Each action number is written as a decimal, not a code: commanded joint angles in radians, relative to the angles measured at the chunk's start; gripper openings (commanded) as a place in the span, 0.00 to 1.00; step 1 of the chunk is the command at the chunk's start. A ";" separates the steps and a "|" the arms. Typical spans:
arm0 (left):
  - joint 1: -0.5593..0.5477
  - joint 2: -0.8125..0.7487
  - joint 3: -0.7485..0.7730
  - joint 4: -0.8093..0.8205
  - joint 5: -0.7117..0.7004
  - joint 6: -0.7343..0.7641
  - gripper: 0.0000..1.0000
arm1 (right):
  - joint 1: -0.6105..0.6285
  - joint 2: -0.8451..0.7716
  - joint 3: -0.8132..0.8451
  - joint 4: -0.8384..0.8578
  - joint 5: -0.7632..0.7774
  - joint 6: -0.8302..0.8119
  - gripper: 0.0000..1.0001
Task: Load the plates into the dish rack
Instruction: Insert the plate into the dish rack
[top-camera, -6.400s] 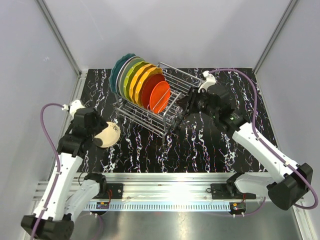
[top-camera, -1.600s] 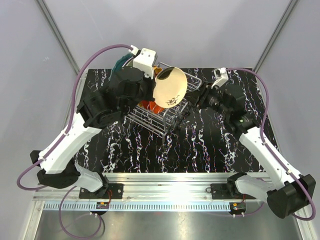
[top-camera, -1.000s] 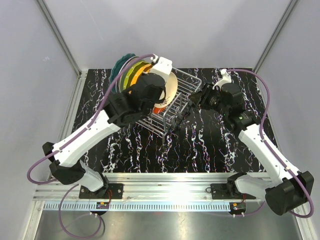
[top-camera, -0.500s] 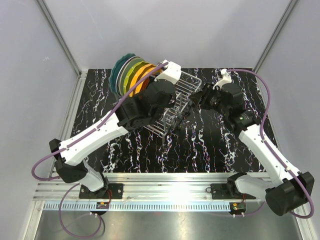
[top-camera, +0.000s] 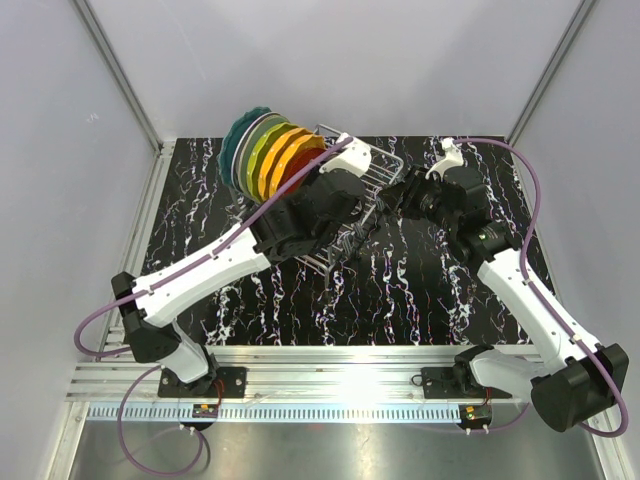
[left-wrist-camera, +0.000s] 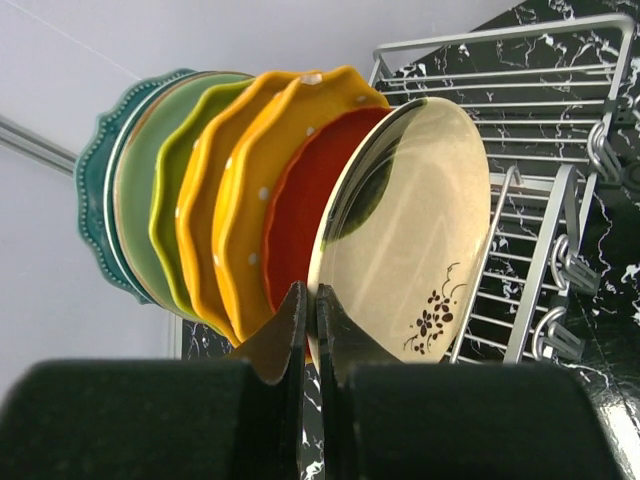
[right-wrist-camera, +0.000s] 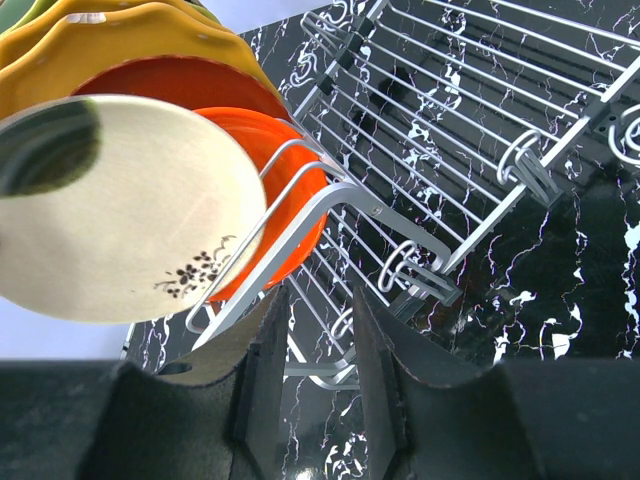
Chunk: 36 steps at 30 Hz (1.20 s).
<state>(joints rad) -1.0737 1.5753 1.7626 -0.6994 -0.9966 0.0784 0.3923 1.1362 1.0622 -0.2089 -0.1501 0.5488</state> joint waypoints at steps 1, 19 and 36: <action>-0.006 0.008 -0.006 0.060 -0.042 -0.020 0.00 | -0.003 -0.029 0.015 0.019 0.001 -0.023 0.39; -0.006 0.003 -0.028 0.055 -0.031 -0.048 0.25 | -0.004 -0.035 0.002 0.012 0.007 -0.030 0.39; 0.018 -0.184 0.075 0.054 0.073 -0.103 0.72 | -0.006 -0.069 0.071 -0.076 0.035 -0.059 0.49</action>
<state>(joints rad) -1.0710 1.5047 1.8019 -0.7078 -0.9554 0.0200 0.3923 1.1015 1.0695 -0.2604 -0.1455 0.5262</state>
